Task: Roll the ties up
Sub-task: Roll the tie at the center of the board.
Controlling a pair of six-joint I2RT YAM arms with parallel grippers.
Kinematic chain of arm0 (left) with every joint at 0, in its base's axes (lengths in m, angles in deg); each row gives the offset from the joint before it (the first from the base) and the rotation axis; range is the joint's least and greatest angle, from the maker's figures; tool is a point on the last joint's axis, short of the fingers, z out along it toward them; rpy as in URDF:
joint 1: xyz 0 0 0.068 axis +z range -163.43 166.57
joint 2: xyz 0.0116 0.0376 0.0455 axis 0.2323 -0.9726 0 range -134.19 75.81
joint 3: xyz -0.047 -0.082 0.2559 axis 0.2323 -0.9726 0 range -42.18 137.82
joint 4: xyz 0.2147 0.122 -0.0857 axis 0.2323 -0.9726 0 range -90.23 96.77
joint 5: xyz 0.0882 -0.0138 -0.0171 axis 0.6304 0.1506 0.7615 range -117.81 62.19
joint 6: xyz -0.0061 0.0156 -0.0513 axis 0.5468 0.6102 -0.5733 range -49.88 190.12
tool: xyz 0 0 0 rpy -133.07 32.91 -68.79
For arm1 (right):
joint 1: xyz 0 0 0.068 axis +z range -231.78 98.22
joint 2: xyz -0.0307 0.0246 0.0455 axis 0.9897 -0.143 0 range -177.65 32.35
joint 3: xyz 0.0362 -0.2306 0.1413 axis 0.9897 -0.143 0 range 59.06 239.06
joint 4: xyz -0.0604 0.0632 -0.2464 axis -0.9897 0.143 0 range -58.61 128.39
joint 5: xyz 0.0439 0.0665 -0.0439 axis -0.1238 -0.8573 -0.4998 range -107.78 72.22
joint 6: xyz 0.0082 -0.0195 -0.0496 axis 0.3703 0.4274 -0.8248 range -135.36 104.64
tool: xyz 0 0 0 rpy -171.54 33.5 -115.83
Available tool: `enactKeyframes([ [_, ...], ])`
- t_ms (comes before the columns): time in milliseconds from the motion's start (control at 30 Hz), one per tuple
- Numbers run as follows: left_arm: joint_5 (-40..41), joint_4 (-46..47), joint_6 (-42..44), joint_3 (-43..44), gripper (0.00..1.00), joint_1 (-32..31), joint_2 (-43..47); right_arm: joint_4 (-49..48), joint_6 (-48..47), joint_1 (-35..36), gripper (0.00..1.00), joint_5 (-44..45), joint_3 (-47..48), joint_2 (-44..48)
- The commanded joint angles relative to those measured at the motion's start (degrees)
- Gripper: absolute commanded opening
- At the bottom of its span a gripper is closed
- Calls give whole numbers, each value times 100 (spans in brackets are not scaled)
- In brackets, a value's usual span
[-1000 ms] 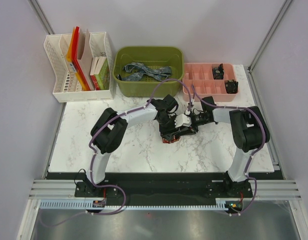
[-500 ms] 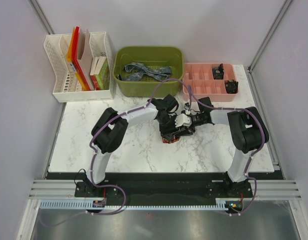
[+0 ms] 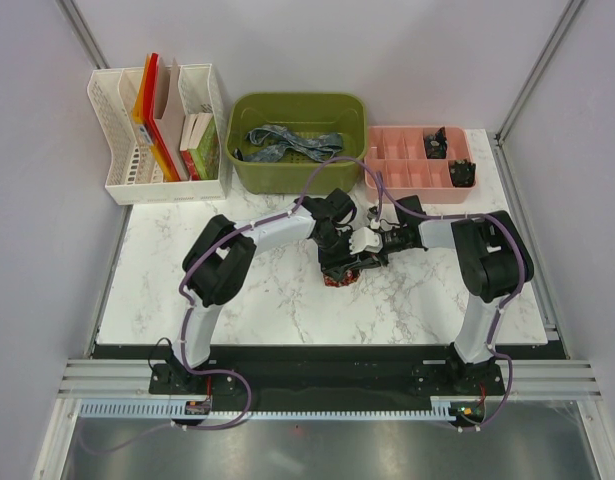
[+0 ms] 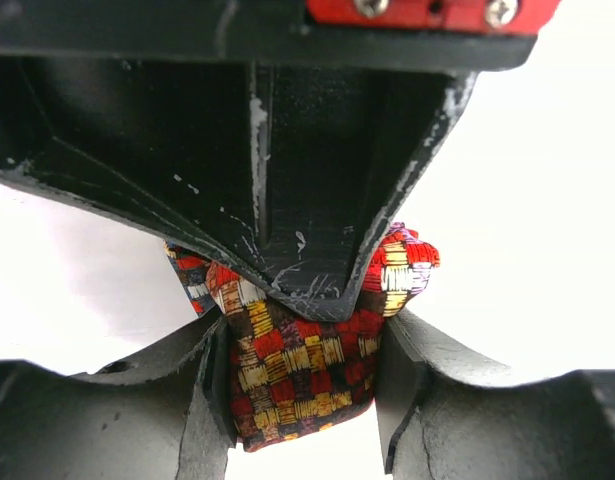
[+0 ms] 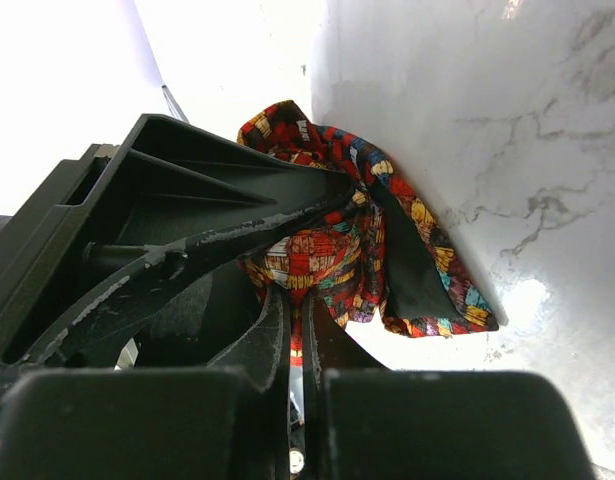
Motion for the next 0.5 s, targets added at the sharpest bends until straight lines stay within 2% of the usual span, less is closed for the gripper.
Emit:
enactKeyframes([
  [0,23,-75,191,-285,53,94,17,187,-476,-70,0,944,-23,-233],
  [33,-30,4,182,-302,58,103,79,248,-502,-79,0,979,-23,-241],
  [233,-223,295,77,-452,69,138,563,451,-731,-141,0,1286,64,-312],
  [467,-267,479,42,-522,75,147,598,767,-977,-158,0,1691,179,-391],
])
